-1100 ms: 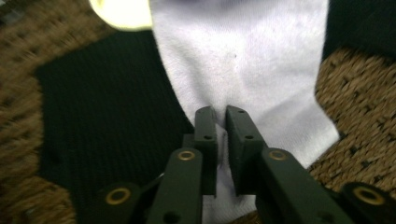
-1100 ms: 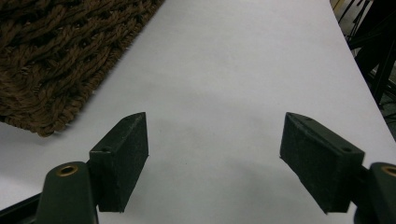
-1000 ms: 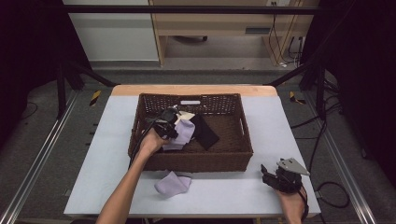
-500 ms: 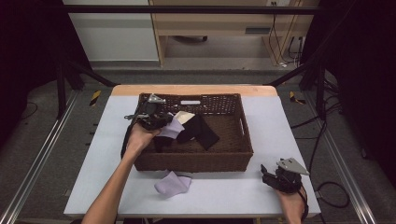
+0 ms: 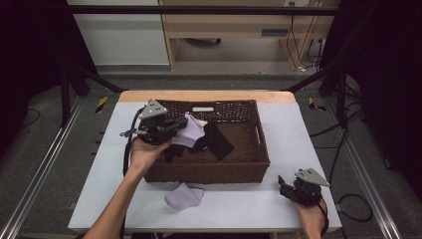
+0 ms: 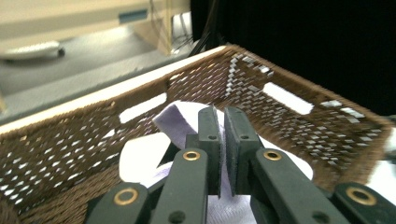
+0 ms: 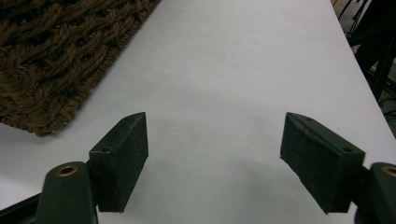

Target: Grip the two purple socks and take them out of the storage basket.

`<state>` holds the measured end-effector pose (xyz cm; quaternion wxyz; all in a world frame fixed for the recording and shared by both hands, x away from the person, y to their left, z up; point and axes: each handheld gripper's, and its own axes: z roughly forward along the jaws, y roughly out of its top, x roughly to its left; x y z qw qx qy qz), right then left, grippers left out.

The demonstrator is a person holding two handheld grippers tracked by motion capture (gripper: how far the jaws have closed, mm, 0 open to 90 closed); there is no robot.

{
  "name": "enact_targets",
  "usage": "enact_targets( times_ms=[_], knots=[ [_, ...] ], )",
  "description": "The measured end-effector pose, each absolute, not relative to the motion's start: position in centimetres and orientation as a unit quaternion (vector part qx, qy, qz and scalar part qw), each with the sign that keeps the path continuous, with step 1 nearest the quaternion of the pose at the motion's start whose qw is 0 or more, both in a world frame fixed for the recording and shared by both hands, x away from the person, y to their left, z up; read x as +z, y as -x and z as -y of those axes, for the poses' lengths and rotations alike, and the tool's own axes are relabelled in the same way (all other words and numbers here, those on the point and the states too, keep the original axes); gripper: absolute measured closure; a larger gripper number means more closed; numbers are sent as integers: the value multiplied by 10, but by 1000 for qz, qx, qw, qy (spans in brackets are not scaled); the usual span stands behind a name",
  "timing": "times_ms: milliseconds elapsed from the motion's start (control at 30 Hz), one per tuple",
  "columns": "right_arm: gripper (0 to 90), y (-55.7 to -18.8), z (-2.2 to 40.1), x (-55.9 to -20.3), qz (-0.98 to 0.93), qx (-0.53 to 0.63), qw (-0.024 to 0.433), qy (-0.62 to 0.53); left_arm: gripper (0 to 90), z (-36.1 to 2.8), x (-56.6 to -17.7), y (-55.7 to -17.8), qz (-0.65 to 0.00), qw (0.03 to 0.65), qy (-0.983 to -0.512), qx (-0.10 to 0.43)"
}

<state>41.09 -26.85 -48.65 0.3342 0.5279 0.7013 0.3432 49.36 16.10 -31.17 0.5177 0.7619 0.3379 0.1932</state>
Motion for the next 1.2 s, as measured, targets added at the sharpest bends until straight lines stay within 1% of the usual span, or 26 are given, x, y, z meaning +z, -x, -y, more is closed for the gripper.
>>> enact_targets(
  times_ms=[267,400,433,467,633,900,1000,1200],
  knots=[
    [235,-411,269,-487,-701,343,335,-528,849,-172,-289,-443,-287,559,-753,196],
    [234,-411,269,-487,-700,343,334,-529,848,-177,-283,-421,-264,566,-757,195],
    [234,-411,269,-487,-701,343,334,-529,848,-177,-283,-421,-264,566,-757,195],
    [233,-411,268,-487,-700,343,335,-529,848,-178,-282,-411,-254,569,-757,195],
    [233,-410,268,-486,-699,343,336,-529,848,-181,-285,-393,-240,568,-763,196],
    [233,-410,268,-486,-699,343,338,-528,847,-181,-319,-380,-250,555,-774,175],
    [233,-410,268,-486,-699,343,338,-528,847,-177,-335,-378,-257,545,-779,174],
    [233,-410,268,-486,-700,343,339,-526,847,-170,-374,-382,-280,523,-792,144]
  ],
)
